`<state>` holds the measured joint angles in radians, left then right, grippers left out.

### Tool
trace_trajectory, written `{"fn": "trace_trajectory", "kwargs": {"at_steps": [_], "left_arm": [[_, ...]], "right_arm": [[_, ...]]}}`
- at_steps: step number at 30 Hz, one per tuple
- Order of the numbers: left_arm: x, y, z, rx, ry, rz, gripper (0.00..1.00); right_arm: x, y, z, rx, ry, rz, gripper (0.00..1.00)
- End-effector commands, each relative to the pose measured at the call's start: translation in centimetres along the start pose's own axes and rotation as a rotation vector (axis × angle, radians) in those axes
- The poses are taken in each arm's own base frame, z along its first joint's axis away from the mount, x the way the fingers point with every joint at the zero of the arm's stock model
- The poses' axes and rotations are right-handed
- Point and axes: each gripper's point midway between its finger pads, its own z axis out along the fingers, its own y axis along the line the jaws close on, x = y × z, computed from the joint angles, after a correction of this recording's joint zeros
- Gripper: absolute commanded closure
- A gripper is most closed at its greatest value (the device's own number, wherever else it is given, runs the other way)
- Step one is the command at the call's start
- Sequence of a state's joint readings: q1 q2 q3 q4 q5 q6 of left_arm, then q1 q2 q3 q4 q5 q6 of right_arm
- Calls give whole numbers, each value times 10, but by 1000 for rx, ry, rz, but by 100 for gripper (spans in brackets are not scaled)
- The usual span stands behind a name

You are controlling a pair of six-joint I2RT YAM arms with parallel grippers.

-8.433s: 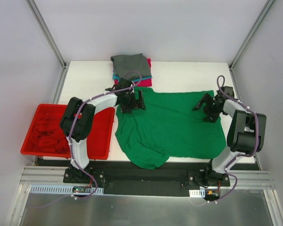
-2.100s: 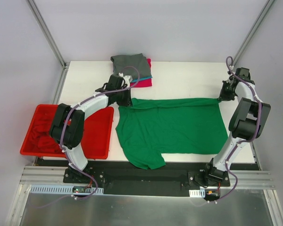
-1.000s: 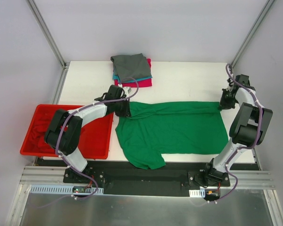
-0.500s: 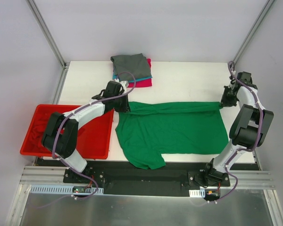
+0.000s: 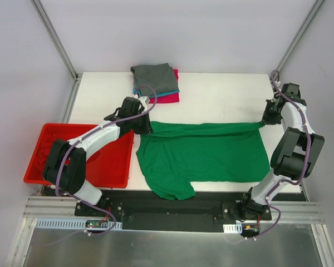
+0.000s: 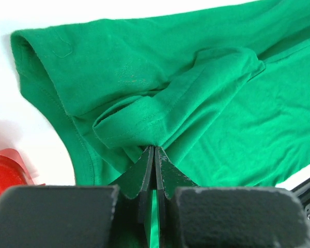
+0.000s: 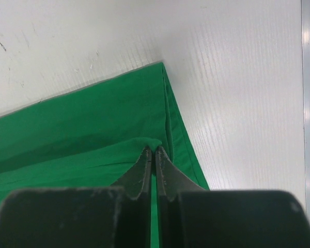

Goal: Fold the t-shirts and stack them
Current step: Fold the flattened tshirt in 1/3 of the way

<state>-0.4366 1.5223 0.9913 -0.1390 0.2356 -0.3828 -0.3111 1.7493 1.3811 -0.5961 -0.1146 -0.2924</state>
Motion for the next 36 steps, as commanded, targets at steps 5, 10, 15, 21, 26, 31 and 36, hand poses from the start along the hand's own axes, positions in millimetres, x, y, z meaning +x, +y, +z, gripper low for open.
{"fn": "trace_trajectory", "kwargs": {"at_steps": [5,10,15,21,26,31,36], "left_arm": [[29,9,10,3,99,-69,100],[40,6,5,26,127,-87,79],[32,-14,-20,100,69,-53,27],[6,-31,-25,134,16,-35,1],[-17,-32,-6,147,38,-130,1],[-35,-35,13,165,55,-166,1],[-43,-20,34,162,94,-261,1]], "right_arm": [[15,-11,-1,54,52,29,90],[35,-31,0,193,92,111,82],[30,-17,-23,138,11,143,21],[20,88,-56,-325,-137,-6,4],[48,212,-77,-759,-128,-171,4],[74,311,-77,-956,-41,-250,4],[89,364,-58,-1047,65,-226,4]]}}
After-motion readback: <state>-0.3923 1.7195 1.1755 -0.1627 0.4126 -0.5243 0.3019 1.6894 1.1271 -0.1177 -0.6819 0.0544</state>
